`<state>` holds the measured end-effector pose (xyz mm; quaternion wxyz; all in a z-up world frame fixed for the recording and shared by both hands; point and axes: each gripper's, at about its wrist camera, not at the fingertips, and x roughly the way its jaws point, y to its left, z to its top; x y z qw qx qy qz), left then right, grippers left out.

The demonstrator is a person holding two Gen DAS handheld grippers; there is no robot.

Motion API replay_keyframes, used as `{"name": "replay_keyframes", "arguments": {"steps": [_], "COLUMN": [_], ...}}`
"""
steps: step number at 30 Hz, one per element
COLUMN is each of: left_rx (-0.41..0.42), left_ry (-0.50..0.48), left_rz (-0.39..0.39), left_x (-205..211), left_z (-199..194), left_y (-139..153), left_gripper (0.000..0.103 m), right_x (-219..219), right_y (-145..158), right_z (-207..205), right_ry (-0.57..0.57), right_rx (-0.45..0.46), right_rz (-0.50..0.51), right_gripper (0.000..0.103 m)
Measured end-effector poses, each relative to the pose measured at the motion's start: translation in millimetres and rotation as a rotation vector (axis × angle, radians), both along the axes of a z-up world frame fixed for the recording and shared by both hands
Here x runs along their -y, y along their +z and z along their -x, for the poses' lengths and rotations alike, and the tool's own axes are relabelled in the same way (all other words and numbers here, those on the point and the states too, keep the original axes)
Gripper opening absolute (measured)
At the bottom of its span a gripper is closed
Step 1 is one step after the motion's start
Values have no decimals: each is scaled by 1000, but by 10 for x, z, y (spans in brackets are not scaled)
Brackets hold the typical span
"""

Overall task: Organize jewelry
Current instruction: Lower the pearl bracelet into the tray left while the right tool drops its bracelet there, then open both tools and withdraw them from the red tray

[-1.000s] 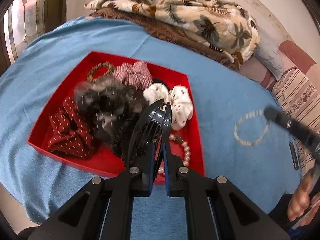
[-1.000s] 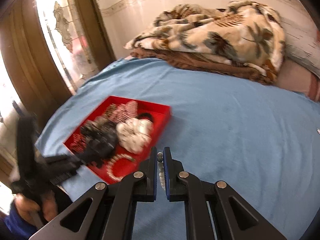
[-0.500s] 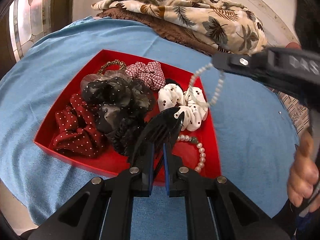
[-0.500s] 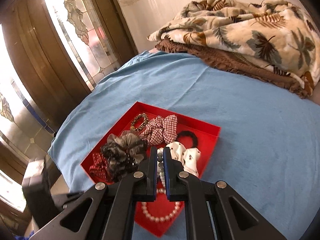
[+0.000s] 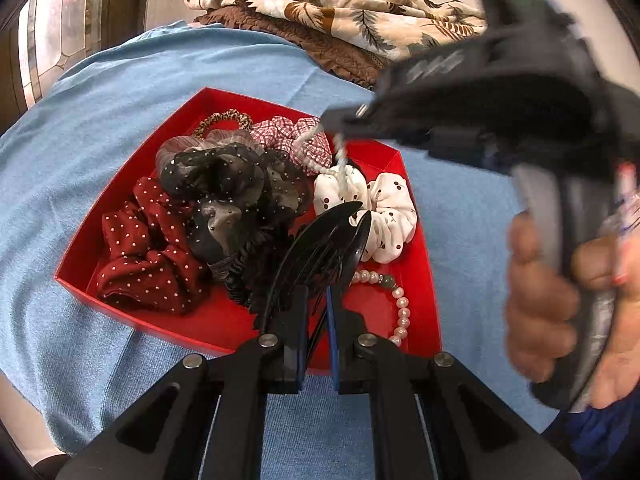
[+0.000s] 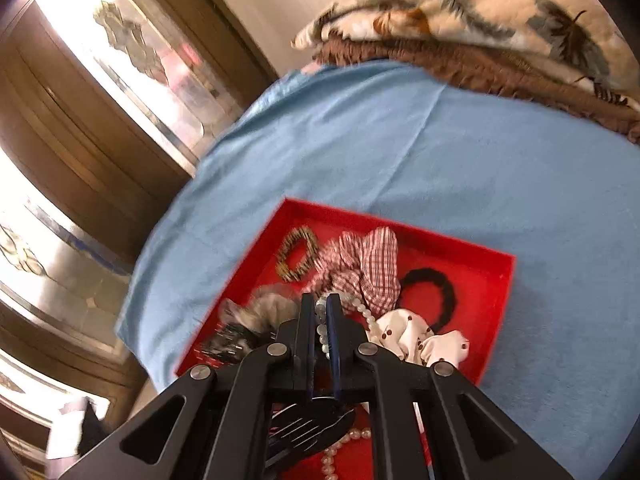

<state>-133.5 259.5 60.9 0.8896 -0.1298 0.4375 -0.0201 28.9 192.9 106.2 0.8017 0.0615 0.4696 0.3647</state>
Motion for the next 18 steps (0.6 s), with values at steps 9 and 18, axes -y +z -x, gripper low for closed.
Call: {"name": "replay_keyframes", "arguments": {"steps": [9, 18], "left_rx": [8, 12], "left_ry": [-11, -20], "left_rz": [-36, -45], "left_x": [51, 68], "left_z": [14, 20], "left_y": [-4, 1], "left_gripper": [9, 21], "right_x": [-52, 65], "right_y": [-311, -172], "right_z": [-41, -21], "right_ry": [-2, -22], "right_rx": [-40, -23], "right_rz": [69, 24], "right_gripper": [7, 41]}}
